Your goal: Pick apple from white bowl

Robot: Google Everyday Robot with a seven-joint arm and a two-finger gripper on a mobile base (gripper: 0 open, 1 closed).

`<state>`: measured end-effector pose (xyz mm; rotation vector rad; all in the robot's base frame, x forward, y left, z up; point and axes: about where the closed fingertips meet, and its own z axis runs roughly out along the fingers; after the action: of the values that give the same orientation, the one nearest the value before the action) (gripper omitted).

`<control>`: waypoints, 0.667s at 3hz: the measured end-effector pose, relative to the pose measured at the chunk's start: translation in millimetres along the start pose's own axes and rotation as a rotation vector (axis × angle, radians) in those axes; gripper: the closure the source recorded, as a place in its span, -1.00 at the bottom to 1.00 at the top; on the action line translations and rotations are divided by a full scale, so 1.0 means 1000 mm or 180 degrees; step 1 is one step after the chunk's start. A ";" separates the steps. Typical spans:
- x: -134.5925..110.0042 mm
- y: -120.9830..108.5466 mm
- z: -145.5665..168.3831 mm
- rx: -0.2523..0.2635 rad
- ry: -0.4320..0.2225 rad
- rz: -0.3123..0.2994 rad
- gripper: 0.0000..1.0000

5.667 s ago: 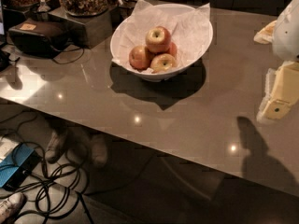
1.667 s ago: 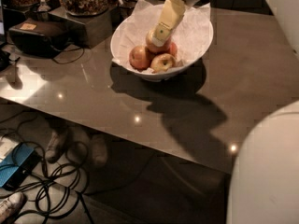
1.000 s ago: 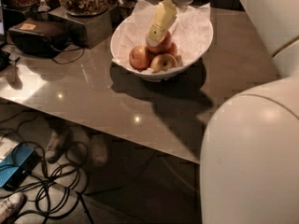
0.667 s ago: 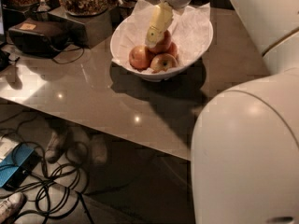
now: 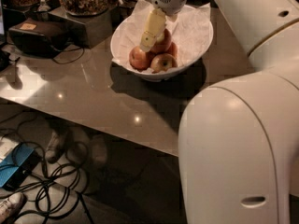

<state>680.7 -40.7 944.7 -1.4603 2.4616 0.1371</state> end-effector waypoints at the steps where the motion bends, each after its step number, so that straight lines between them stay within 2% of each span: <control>1: 0.001 0.005 0.012 -0.0149 -0.0001 -0.0011 -0.90; 2: -0.008 -0.001 0.016 -0.0088 -0.0094 -0.0013 -0.54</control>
Offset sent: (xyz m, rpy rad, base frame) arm -0.0020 0.0032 -0.0106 0.0175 0.0332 0.0141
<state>687.8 -30.7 932.2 -1.4636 2.4425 0.1914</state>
